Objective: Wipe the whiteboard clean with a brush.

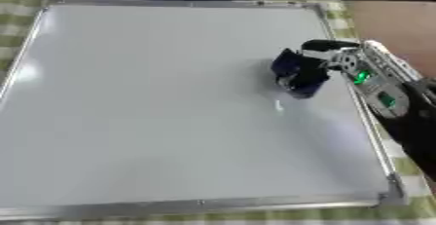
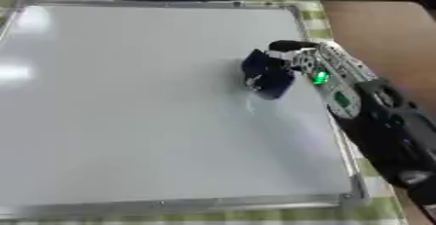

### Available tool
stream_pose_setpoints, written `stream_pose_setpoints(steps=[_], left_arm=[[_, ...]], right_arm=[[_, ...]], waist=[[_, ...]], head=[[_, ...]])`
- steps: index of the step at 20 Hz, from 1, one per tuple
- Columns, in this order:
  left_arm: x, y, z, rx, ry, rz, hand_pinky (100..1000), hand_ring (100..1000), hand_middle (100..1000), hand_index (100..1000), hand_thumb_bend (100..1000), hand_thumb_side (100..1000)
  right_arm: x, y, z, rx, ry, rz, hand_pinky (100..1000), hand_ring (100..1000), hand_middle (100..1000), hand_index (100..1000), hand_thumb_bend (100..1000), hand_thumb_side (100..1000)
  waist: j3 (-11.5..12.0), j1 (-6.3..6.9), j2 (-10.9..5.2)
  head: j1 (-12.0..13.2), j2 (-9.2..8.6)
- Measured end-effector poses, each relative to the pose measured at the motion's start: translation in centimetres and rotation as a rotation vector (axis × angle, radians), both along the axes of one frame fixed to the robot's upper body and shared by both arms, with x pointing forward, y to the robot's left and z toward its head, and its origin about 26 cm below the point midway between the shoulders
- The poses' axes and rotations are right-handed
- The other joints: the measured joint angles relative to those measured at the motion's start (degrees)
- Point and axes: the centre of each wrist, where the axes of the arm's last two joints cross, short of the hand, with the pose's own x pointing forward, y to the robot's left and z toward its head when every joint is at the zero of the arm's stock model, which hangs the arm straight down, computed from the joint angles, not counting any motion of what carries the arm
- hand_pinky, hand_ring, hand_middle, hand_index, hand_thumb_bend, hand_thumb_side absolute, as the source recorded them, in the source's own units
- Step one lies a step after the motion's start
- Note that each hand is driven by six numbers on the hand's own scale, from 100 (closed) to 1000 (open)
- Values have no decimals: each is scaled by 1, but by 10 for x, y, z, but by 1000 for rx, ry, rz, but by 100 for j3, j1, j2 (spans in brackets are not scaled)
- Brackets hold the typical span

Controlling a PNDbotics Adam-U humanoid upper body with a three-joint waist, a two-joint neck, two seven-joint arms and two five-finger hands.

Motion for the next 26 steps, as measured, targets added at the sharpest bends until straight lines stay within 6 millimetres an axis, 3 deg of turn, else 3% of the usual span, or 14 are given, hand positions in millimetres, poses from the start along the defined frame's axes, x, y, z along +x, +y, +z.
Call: stream_pose_setpoints(steps=[7,26], left_arm=[[0,0,1,0,-1,-4,701,859,831,855,275,1000],[0,-1,1,8,0,-10,699,857,822,855,271,1000]], right_arm=[[-3,2,5,16,-17,20,795,895,822,179,362,593],[-5,3,8,-26,-88,4,797,899,842,198,337,584]], waist=[[-1,0,0],[-5,-7,7]], head=[[2,-2],[3,-48]])
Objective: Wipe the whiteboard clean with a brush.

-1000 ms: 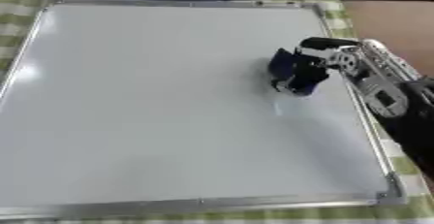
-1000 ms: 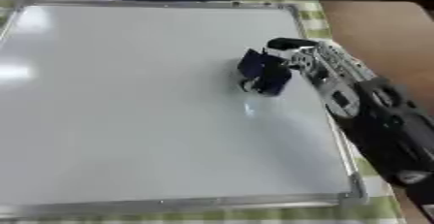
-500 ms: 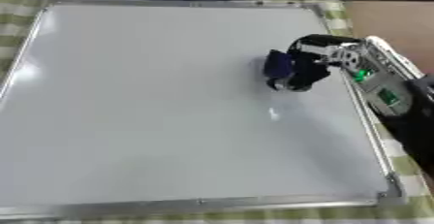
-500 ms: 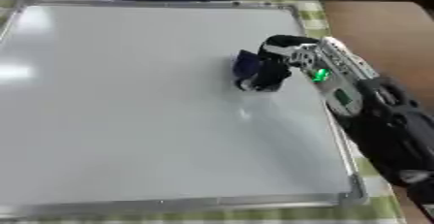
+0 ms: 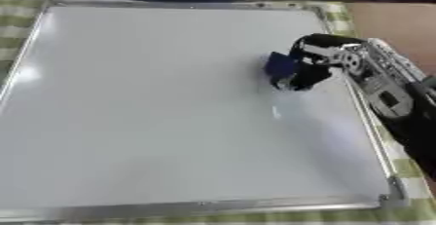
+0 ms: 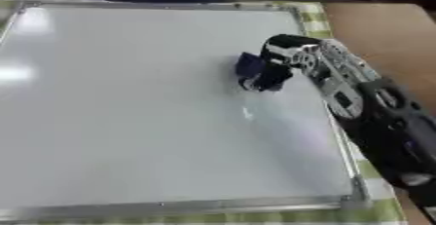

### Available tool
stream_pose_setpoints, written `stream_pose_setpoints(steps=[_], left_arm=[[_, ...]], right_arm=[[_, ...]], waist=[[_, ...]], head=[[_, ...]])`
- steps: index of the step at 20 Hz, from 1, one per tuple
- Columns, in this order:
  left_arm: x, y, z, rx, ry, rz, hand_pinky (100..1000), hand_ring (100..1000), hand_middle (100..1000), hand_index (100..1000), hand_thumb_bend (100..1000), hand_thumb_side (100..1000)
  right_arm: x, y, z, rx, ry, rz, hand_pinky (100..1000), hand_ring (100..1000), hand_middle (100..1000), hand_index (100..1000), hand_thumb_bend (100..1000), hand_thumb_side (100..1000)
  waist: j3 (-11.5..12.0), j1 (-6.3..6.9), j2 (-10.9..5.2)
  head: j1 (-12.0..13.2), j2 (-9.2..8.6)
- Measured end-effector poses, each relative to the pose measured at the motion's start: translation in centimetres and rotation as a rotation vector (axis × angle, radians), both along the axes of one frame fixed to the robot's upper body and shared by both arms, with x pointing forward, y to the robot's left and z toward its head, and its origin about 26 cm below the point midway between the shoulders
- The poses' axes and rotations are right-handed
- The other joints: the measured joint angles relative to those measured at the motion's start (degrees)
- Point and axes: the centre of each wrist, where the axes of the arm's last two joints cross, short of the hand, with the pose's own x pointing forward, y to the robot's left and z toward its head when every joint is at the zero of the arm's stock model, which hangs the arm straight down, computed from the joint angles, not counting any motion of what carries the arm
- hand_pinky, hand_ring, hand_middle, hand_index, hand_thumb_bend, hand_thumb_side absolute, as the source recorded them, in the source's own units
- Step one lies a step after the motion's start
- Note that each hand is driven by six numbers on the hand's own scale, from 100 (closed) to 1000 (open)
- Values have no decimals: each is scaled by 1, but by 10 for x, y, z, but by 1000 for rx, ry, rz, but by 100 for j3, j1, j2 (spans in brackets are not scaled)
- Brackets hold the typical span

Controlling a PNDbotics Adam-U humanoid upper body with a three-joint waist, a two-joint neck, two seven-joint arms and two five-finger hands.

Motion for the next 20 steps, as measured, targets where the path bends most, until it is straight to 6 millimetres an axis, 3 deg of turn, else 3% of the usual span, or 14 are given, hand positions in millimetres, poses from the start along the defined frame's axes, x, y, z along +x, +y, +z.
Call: stream_pose_setpoints(steps=[13,19,20], left_arm=[[0,0,0,3,0,-2,698,857,814,853,268,1000],[0,0,0,6,3,-3,697,857,813,853,267,1000],[0,0,0,7,3,-3,697,857,812,853,265,1000]], right_arm=[[-1,1,2,-56,-48,-21,787,891,822,192,339,566],[-3,3,3,-85,-85,-19,765,858,691,182,355,512],[-3,3,3,-85,-88,-18,754,845,632,179,350,486]], waist=[[-6,0,31],[-5,0,31],[-5,0,31]], head=[[-1,-4],[-3,-5],[-3,-5]])
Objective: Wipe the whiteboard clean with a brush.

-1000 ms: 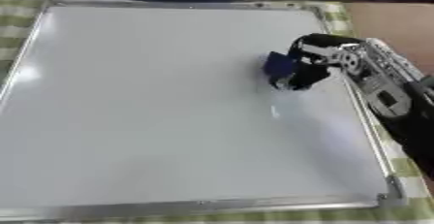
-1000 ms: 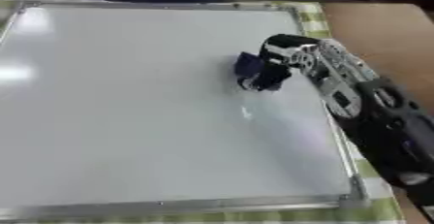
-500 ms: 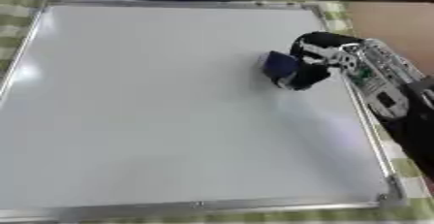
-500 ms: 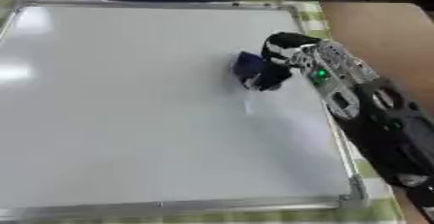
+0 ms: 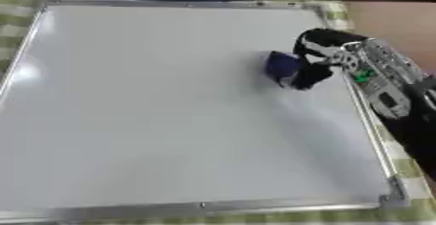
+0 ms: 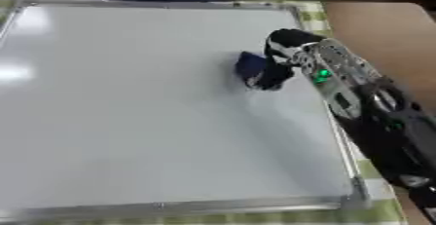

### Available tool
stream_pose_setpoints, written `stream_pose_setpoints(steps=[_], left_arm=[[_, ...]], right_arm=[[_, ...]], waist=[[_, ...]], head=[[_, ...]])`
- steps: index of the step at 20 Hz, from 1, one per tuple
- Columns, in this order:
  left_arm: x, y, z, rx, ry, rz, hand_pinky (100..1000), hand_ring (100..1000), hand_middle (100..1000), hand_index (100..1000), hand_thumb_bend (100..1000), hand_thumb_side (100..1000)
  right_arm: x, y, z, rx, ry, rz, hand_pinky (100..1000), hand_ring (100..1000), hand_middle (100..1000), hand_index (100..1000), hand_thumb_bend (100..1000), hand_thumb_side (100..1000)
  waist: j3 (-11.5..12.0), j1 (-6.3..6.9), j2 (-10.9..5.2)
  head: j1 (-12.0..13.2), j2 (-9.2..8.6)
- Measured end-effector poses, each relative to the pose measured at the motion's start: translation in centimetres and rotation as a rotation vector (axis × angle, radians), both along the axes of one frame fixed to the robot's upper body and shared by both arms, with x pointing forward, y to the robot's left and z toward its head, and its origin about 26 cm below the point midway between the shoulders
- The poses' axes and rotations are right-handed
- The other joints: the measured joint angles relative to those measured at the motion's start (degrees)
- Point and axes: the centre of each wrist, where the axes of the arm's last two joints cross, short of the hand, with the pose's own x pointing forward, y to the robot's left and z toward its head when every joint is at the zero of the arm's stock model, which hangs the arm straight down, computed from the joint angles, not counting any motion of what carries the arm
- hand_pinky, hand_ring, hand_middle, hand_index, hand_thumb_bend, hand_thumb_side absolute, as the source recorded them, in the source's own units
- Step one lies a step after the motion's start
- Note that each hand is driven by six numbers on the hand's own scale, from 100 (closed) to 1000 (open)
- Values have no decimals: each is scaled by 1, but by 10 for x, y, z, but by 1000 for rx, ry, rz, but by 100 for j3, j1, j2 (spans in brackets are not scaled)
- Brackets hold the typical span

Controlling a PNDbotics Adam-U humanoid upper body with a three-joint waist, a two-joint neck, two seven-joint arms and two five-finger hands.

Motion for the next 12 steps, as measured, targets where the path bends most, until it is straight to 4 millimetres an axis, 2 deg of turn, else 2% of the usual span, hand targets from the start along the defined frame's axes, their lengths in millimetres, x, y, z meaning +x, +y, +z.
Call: stream_pose_setpoints(steps=[7,12], left_arm=[[0,0,0,5,3,-2,694,850,808,853,263,1000],[0,0,0,5,3,-3,693,849,805,853,262,1000]], right_arm=[[0,1,-1,11,3,9,750,836,626,175,332,423],[1,0,-2,12,6,10,761,835,673,173,290,371]], waist=[[5,-3,3],[25,-8,19]], head=[[0,-27],[0,-47]])
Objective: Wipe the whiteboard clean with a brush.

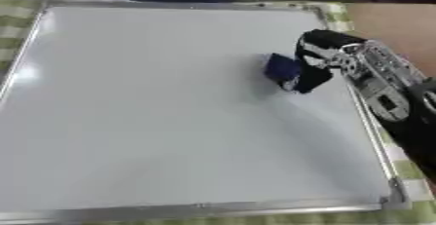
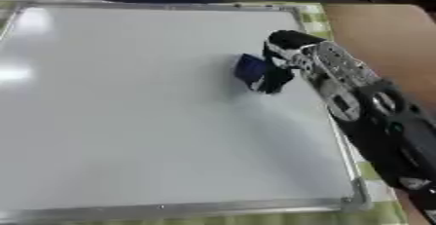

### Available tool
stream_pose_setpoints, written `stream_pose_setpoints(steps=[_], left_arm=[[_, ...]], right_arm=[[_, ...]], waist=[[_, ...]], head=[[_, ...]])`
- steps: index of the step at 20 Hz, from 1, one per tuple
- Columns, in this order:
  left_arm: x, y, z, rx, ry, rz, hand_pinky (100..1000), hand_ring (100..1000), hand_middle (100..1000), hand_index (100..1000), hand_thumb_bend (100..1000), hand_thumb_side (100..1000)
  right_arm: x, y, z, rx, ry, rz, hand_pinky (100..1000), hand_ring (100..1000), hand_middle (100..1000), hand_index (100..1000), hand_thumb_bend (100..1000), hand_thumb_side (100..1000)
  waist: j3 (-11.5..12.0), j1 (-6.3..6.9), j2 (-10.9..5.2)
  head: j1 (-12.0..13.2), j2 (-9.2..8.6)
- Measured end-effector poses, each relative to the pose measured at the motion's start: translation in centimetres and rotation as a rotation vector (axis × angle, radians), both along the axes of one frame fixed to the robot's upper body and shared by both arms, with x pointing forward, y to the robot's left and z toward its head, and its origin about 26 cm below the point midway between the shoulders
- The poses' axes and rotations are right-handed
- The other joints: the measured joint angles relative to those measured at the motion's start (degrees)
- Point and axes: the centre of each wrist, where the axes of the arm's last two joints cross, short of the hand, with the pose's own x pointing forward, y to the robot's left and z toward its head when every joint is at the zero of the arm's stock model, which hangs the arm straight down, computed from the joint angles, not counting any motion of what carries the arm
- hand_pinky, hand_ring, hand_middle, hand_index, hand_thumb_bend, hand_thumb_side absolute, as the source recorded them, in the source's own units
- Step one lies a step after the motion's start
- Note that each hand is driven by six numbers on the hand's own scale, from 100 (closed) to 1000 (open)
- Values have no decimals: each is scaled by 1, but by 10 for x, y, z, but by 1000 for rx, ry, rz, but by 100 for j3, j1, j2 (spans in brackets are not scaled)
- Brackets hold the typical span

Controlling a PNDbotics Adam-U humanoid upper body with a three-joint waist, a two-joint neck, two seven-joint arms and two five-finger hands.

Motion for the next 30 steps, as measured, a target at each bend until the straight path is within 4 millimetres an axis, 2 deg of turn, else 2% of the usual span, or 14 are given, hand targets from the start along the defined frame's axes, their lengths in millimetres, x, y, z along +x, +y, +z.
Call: stream_pose_setpoints(steps=[12,22,28,30], left_arm=[[0,0,1,0,-1,-1,692,848,799,853,251,1000],[0,0,1,4,0,-3,692,849,799,853,249,1000],[0,0,1,4,1,-3,692,849,799,853,251,1000],[0,0,1,5,1,-3,693,849,800,854,250,1000]], right_arm=[[6,-6,-7,32,-5,-32,731,800,591,150,132,303],[6,-6,-7,56,-21,-40,700,756,506,152,100,276],[6,-6,-7,57,-25,-41,708,767,531,156,100,281],[6,-6,-7,57,-25,-41,737,816,635,160,100,306]], waist=[[35,-12,40],[30,-16,44],[17,-16,44],[12,-16,44]], head=[[-3,-4],[-2,-4],[-1,-4],[-1,-4]])
